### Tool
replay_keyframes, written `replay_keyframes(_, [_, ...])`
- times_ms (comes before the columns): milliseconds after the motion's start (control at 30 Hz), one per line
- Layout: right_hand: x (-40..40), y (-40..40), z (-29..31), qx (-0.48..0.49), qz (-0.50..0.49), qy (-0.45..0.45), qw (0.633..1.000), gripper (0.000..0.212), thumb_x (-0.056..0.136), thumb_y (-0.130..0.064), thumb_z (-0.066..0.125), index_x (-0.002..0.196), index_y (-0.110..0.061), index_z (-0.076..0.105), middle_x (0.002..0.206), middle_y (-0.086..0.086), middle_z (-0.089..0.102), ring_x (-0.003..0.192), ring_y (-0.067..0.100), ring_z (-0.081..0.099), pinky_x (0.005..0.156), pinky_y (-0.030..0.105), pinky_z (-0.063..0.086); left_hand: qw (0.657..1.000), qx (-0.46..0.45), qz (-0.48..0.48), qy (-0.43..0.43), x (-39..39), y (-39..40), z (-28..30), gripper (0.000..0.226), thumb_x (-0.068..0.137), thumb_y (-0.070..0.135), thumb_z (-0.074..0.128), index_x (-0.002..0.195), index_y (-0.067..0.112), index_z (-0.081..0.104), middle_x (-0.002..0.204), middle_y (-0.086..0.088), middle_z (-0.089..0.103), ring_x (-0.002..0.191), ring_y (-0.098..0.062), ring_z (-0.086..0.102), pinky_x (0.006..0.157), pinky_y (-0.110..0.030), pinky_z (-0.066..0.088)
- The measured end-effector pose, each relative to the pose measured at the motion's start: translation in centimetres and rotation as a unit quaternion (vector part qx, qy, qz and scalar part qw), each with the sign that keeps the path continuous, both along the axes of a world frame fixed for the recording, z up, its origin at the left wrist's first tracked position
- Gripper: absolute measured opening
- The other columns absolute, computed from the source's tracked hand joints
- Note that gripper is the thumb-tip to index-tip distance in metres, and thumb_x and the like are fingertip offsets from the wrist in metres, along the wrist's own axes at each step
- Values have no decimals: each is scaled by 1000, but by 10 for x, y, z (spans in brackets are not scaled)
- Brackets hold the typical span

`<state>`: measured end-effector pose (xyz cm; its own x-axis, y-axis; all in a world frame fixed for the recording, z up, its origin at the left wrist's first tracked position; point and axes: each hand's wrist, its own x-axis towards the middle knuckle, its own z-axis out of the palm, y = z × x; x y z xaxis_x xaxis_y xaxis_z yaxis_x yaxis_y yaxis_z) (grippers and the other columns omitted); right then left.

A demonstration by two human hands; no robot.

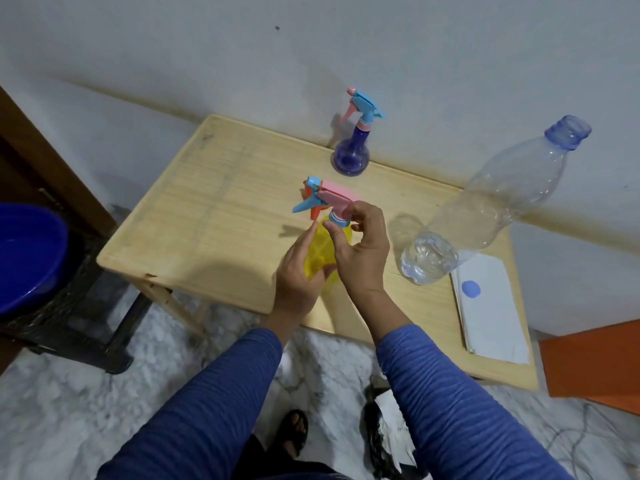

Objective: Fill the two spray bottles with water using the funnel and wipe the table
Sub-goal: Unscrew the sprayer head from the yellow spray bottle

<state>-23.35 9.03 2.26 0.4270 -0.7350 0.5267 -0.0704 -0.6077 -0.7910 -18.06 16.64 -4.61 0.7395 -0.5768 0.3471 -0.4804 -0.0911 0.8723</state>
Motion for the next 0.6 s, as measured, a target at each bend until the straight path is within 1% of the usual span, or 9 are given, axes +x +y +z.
replay_keyframes(100, [0, -1, 2, 9, 14, 9, 1000, 37, 78, -1, 68, 97, -27, 49, 90, -6, 55, 83, 10, 54, 75, 16, 44, 1000, 9, -1, 14, 1, -1, -1, 71, 73, 37, 59, 137, 9, 43, 135, 6, 46, 122, -3, 44, 99, -19, 38])
replay_keyframes(167, [-4, -1, 1, 24, 30, 17, 999, 37, 80, 2, 64, 102, -23, 50, 93, -16, 52, 85, -1, 53, 79, 16, 45, 999, 24, 8, 36, 0, -1, -2, 68, 72, 36, 64, 131, 4, 49, 127, -6, 58, 113, -16, 54, 91, -16, 38])
replay_keyframes(233, [-9, -3, 2, 35, 48, 24, 998, 38, 81, 2, 64, 110, -18, 49, 100, -20, 52, 90, -4, 54, 82, 17, 47, 998, 36, 14, 50, 0, -1, -3, 62, 71, 24, 72, 126, 1, 53, 115, -15, 62, 104, -29, 59, 85, -16, 38])
replay_keyframes(267, [-10, -4, 3, 38, 58, 27, 997, 44, 80, 0, 66, 114, -20, 47, 104, -19, 52, 93, -3, 55, 83, 18, 47, 998, 40, 14, 53, 0, -1, -4, 63, 71, 23, 74, 126, 1, 53, 114, -16, 62, 104, -30, 59, 85, -15, 37])
replay_keyframes(333, [-11, -5, 9, 45, 73, 36, 996, 62, 75, -7, 73, 120, -34, 40, 112, -11, 56, 96, 3, 59, 82, 19, 48, 998, 42, 13, 55, 1, -1, -4, 70, 69, 37, 70, 129, 5, 51, 121, -12, 61, 110, -24, 57, 90, -18, 39])
replay_keyframes(400, [-9, -7, 14, 43, 74, 42, 995, 70, 72, -11, 77, 124, -38, 38, 115, -16, 56, 94, 2, 58, 80, 17, 48, 997, 47, 8, 59, 2, 0, -5, 73, 69, 42, 66, 133, 12, 48, 127, -7, 58, 114, -20, 55, 93, -25, 43])
replay_keyframes(467, [-8, -10, 15, 41, 78, 43, 995, 61, 75, -6, 73, 123, -31, 46, 114, -24, 54, 95, -1, 57, 79, 14, 47, 997, 47, 7, 64, 2, 0, -4, 71, 71, 31, 73, 134, 12, 47, 126, -7, 58, 114, -20, 55, 92, -22, 41])
replay_keyframes(500, [-8, -11, 14, 41, 84, 46, 995, 56, 78, -2, 69, 124, -27, 49, 117, -23, 55, 100, -1, 58, 81, 15, 47, 997, 39, 6, 60, 2, 0, -3, 71, 72, 27, 75, 134, 11, 47, 127, -6, 58, 115, -19, 54, 92, -18, 39])
replay_keyframes(600, [-14, -11, 11, 45, 114, 61, 991, 60, 81, 7, 58, 134, -19, 47, 134, -4, 54, 123, 11, 52, 99, 29, 47, 999, 22, -7, 39, 3, -1, -3, 74, 73, 35, 70, 139, 16, 41, 135, 8, 48, 123, -7, 46, 100, -17, 37])
